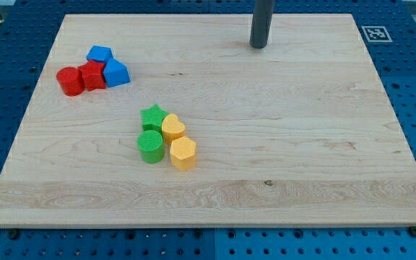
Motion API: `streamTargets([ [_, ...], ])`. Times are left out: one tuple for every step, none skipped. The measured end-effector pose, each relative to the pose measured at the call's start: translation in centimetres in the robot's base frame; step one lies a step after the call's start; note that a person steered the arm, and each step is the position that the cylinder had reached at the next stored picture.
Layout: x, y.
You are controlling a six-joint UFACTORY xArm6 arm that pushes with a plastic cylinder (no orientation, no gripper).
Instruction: Place your arm at the center left side of the board
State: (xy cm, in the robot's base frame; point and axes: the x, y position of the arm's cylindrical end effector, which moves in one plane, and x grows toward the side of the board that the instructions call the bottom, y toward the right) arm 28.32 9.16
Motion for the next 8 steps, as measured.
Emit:
streamTargets([
  [0.0, 0.0],
  [0.0, 0.0],
  [0.0, 0.0],
  [0.0, -3.1],
  [0.3, -9.6],
  [0.3, -15.8],
  [0.3, -22.6],
  [0.2, -29.9],
])
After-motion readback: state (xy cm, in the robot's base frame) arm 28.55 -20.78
